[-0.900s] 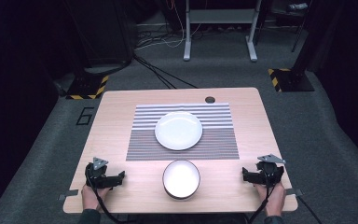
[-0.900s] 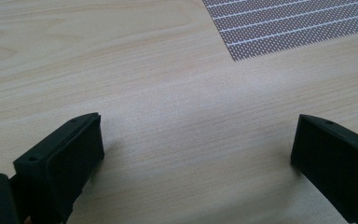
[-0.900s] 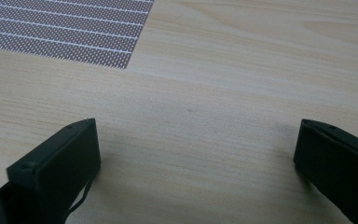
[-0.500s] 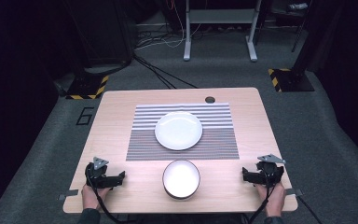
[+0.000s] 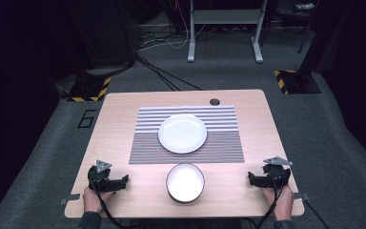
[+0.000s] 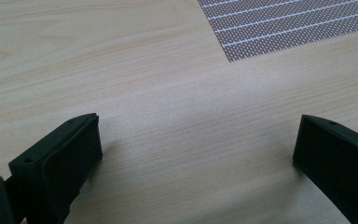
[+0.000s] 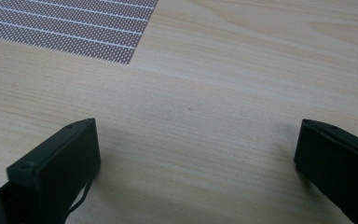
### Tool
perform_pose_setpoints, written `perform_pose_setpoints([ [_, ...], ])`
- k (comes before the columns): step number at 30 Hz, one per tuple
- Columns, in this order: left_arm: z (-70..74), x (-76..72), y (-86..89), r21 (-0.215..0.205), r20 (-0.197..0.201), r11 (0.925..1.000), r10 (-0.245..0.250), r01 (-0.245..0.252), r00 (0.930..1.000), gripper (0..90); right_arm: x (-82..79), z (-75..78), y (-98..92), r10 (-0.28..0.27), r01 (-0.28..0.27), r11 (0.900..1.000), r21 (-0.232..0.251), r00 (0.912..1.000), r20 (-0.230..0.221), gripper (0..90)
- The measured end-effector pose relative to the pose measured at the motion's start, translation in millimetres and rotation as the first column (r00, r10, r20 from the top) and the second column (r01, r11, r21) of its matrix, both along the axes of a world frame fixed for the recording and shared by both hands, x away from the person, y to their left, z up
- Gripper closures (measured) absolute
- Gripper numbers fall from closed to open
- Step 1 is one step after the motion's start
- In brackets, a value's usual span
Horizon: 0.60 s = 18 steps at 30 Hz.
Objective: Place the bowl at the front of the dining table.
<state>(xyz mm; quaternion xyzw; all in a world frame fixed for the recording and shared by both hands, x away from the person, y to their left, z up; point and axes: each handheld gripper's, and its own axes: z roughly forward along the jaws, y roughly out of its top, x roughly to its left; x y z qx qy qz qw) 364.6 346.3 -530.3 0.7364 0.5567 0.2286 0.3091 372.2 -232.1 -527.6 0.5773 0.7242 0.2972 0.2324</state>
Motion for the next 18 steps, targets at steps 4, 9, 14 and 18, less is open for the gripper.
perform_pose_setpoints([
  [4, 0.6, 0.1, -1.4, -0.002, -0.006, 0.9999, 0.016, -0.016, 0.9999, 0.6, -0.2, 1.1, -0.5, 0.008, -0.008, 1.0, -0.008, 0.9999, -0.011, 0.0],
  [9, 2.7, -2.0, -3.6, -0.024, -0.023, 0.9997, 0.007, -0.007, 0.9997, 0.2, -4.8, 1.5, 0.5, 0.011, -0.011, 1.0, -0.02, 0.9999, -0.004, 0.0],
  [14, 9.4, -4.9, -7.9, -0.062, -0.009, 0.9978, -0.022, 0.021, 0.9997, 1.1, -10.8, 3.2, -0.6, 0.018, -0.018, 1.0, -0.004, 0.9998, 0.002, 0.4],
  [18, 18.6, -6.5, -14.9, -0.07, -0.002, 0.9962, -0.052, 0.052, 0.9986, 1.0, -17.3, 7.9, 2.1, 0.037, -0.037, 0.999, 0.0, 0.9992, 0.012, 0.3],
])
